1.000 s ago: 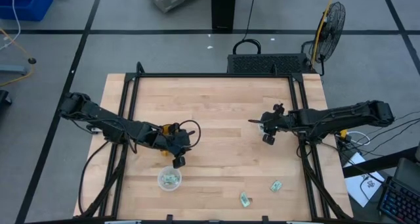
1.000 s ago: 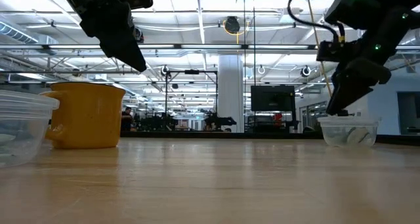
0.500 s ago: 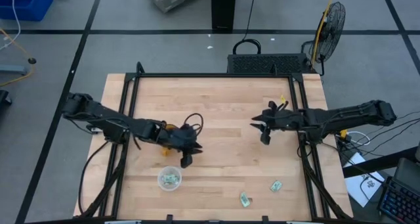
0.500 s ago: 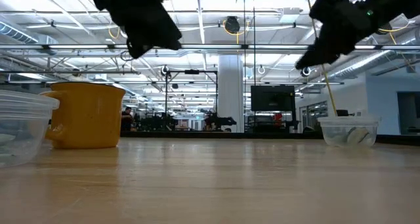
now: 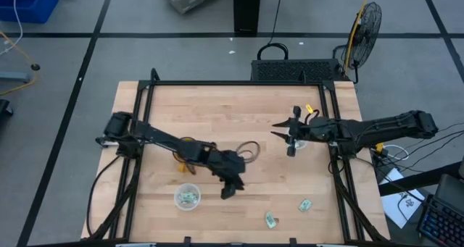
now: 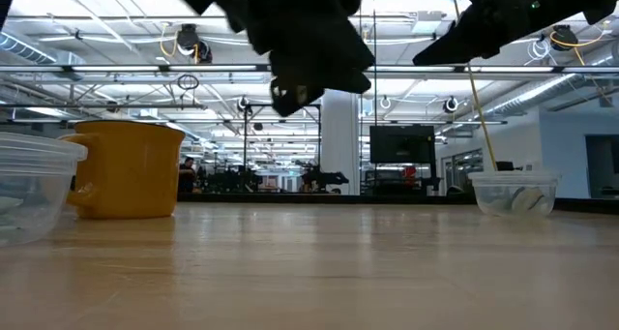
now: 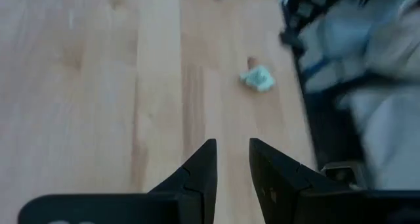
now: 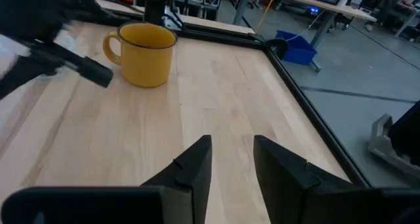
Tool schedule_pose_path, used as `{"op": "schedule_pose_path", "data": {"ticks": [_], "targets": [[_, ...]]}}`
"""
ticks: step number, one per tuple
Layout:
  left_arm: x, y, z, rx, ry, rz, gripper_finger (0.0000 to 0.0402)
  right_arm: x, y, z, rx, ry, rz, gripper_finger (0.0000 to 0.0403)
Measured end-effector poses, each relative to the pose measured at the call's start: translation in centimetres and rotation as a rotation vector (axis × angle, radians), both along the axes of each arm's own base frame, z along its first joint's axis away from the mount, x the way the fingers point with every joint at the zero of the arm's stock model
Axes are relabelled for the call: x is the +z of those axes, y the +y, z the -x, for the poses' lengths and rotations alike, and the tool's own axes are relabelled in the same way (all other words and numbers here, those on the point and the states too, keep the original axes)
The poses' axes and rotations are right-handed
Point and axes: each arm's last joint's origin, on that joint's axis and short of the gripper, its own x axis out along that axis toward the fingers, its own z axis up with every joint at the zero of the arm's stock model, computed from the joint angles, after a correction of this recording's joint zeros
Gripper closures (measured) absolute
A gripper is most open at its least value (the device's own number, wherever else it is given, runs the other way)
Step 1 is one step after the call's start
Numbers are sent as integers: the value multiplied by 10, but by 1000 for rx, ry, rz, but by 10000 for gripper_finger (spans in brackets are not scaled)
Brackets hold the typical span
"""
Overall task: Pick and place Stevia / Truvia into bins
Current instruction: Put the stevia packet into the bottom transparent container
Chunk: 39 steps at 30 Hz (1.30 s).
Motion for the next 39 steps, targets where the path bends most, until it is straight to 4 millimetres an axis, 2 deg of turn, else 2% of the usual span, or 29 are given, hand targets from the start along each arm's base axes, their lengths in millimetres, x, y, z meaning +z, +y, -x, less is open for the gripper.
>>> {"op": "schedule_pose_path", "data": {"ticks": [3, 7, 10, 13, 16, 19, 24, 29, 31, 35, 39], "targets": [[12, -3, -21, -89, 1, -103, 309, 0, 0, 0, 0, 0, 0, 296], [13, -8, -44, -122, -1, -139, 309, -1, 0, -1, 0, 5, 0, 297], [4, -12, -56, -93, 20, -122, 309, -1, 0, -1, 0, 5, 0, 298], [-14, -20, -63, -61, 41, -107, 309, 0, 0, -1, 0, 0, -1, 296], [-31, -34, -68, -79, 20, -94, 309, 0, 0, -1, 0, -1, -1, 296], [-37, -48, -74, -75, -57, -45, 309, 0, 0, -1, 0, -2, -1, 298], [-44, -72, -74, -98, -109, -21, 309, 0, 0, -1, 0, -5, -1, 296], [-43, -94, -68, -69, -179, -110, 309, 0, 0, -1, 0, -5, -1, 298], [-50, -101, -69, -59, -206, -136, 309, 0, 0, -1, 0, -4, -1, 297], [-65, -110, -71, -22, -226, -144, 309, 0, 0, -1, 0, -5, -2, 296], [-69, -110, -71, 36, -222, -155, 309, 0, 0, -1, 0, -5, -2, 298]]}}
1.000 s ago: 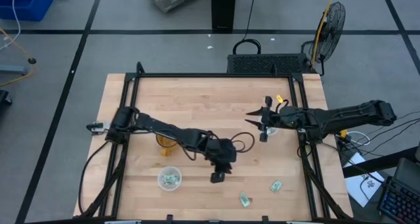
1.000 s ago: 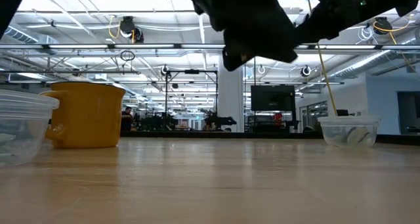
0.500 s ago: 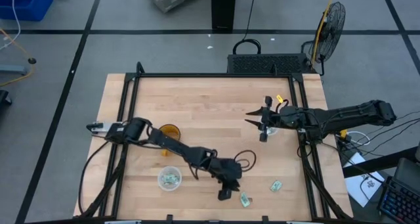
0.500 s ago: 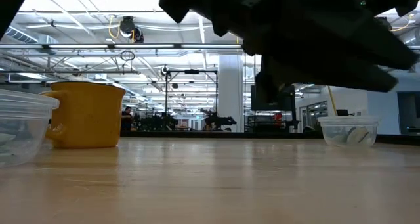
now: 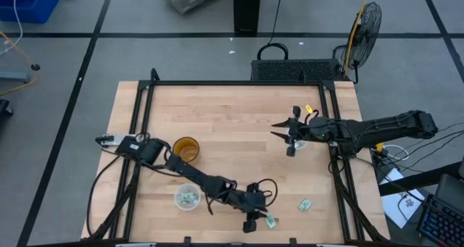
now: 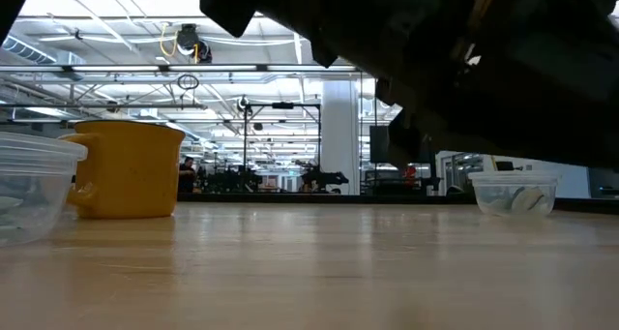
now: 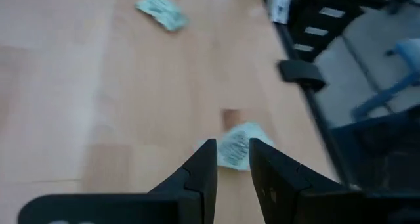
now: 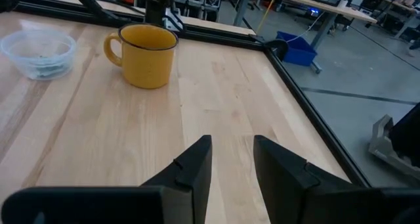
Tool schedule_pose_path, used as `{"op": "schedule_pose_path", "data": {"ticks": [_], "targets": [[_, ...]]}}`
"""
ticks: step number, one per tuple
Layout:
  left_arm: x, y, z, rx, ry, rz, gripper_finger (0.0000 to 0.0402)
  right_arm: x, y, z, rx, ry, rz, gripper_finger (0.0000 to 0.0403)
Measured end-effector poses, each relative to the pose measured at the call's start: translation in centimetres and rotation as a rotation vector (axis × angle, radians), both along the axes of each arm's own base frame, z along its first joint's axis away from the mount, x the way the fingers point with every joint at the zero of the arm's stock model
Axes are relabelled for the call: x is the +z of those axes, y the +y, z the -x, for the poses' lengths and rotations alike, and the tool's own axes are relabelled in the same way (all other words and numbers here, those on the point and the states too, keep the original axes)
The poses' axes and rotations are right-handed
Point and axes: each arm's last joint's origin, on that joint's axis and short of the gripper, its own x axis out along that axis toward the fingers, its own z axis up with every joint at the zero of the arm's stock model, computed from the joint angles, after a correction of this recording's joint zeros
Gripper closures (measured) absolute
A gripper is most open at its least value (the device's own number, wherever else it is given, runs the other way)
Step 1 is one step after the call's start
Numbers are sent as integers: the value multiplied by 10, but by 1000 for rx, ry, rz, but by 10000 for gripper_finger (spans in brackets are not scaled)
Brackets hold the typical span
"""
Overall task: Pick and place Stevia / Truvia into bins
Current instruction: Put the stevia packet into the bottom transparent container
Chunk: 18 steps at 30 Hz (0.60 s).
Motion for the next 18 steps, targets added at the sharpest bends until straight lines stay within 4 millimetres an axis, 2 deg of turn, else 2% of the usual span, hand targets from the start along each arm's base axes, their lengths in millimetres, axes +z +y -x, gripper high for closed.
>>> {"op": "schedule_pose_path", "data": {"ticks": [4, 8, 13, 18], "targets": [[-1, -1, 1, 15, -30, -105, 309, 0, 0, 0, 0, 0, 0, 296], [4, -7, 1, -22, -76, -92, 297, 0, 0, 0, 0, 0, 0, 297], [-10, -14, 4, -88, -77, -175, 247, 0, 0, 0, 0, 1, 0, 296], [-12, -13, 3, -150, -109, -252, 194, 0, 0, 0, 0, 0, 0, 297]]}}
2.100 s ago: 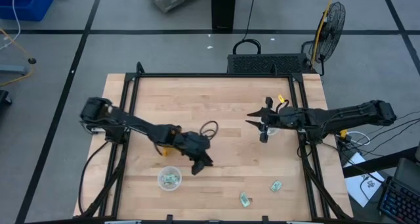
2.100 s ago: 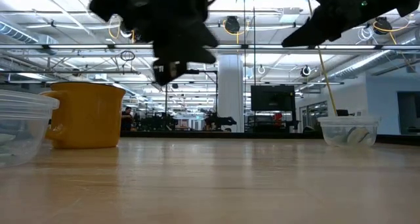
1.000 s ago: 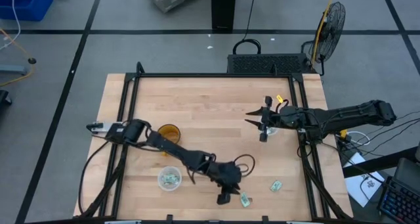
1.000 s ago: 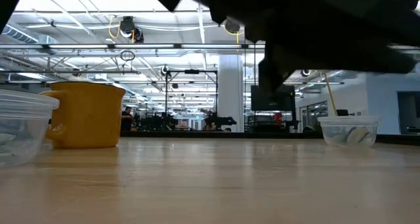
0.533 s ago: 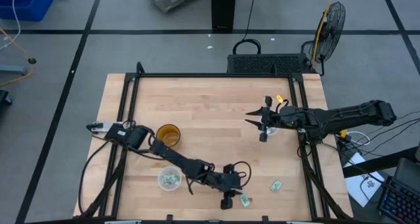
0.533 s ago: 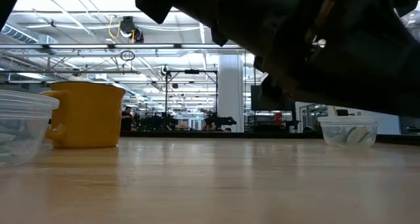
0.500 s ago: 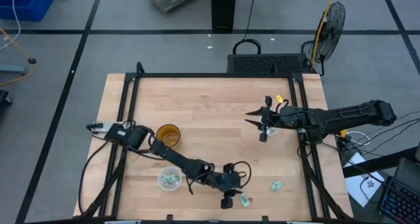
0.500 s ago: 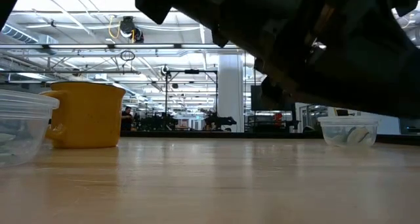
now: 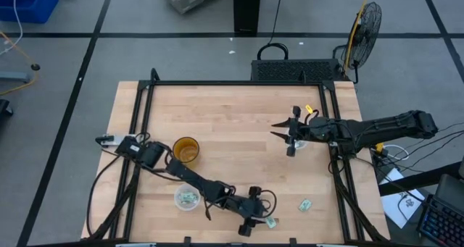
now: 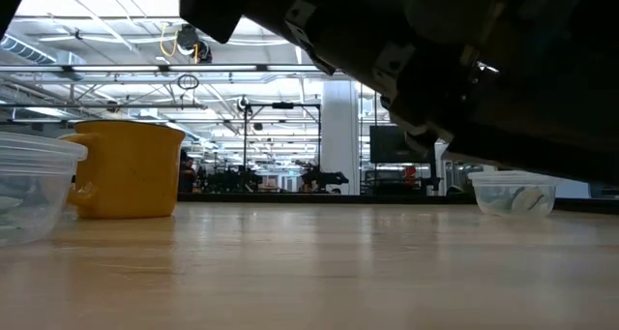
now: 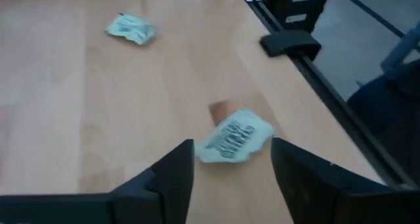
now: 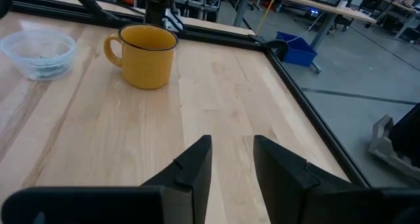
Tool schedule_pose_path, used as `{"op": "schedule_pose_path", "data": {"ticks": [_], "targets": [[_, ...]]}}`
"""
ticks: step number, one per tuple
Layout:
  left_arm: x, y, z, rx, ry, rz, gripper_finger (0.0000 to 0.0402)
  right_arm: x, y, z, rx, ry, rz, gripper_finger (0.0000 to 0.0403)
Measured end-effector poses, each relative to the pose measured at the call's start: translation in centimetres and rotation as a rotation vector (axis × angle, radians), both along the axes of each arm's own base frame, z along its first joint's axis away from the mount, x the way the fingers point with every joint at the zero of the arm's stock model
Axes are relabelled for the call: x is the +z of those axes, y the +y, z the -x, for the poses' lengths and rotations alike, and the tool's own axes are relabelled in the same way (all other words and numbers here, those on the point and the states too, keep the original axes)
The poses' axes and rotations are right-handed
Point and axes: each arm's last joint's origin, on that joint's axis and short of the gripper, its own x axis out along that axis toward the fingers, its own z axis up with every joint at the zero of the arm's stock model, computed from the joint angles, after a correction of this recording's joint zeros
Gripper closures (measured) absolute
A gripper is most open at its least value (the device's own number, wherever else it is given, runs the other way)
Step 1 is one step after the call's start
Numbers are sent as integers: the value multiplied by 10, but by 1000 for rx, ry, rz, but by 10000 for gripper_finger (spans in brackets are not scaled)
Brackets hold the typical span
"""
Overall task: Pick and place Stevia / Truvia into bins
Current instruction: Put the stevia packet into the bottom transparent container
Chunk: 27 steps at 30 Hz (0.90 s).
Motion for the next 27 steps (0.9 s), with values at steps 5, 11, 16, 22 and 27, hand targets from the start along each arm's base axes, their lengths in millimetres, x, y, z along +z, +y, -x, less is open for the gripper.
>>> {"op": "schedule_pose_path", "data": {"ticks": [5, 11, 16, 22, 27], "targets": [[-4, 12, -6, 7, 15, 14, 175, 0, 0, 0, 0, 1, 0, 296], [-17, 11, -7, -28, 23, 11, 191, 0, 0, 0, 0, 1, 0, 298], [-21, 10, -8, -62, 16, 11, 221, 0, 0, 0, 0, 1, 0, 296], [-25, 11, -7, -51, 36, 19, 255, 0, 0, 0, 0, 1, 0, 298], [-21, 10, -9, -66, 1, 49, 277, 0, 0, 0, 0, 1, 0, 296]]}}
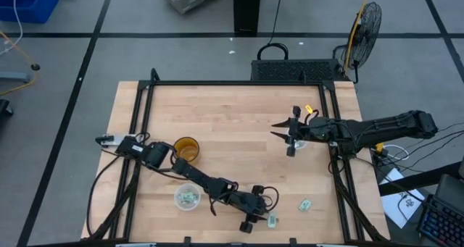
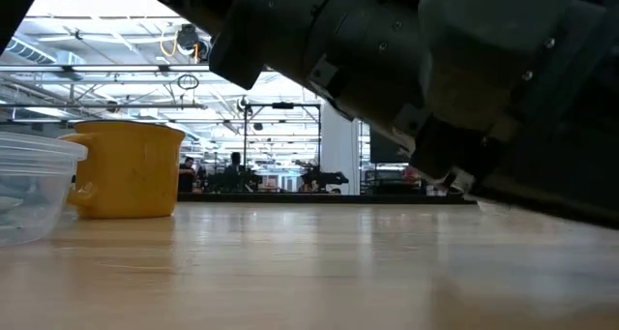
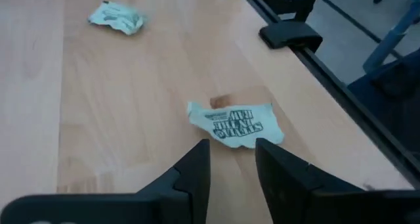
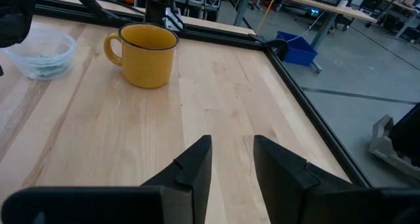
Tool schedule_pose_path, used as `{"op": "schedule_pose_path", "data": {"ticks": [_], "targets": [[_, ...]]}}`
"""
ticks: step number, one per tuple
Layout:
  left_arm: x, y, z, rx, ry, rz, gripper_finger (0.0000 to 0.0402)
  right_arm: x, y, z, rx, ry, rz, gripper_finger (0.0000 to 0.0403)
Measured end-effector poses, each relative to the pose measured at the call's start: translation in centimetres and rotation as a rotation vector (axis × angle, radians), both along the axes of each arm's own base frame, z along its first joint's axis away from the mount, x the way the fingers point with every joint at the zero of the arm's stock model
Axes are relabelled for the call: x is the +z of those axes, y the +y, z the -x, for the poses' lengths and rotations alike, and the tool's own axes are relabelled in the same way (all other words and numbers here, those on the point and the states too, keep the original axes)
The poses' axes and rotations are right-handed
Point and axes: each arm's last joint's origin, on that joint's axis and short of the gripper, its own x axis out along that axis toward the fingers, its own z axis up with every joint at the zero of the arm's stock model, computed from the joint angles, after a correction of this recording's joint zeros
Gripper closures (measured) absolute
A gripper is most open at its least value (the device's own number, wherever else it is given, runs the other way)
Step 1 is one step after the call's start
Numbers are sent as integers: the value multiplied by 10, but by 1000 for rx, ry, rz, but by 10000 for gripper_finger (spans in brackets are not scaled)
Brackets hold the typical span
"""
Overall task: Pick and place Stevia / Truvia into bins
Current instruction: Put the stevia packet into the bottom transparent container
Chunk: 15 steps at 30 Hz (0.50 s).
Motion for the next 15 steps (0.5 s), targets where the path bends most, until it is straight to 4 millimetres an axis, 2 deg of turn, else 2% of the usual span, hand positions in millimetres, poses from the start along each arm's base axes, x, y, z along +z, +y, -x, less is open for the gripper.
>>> {"op": "schedule_pose_path", "data": {"ticks": [6, 15], "targets": [[1, 1, -1, 53, 47, 107, 283, 0, 0, 0, 0, 0, 0, 298], [3, 15, -7, 147, 82, 213, 247, 0, 0, 0, 0, 0, 0, 298]]}}
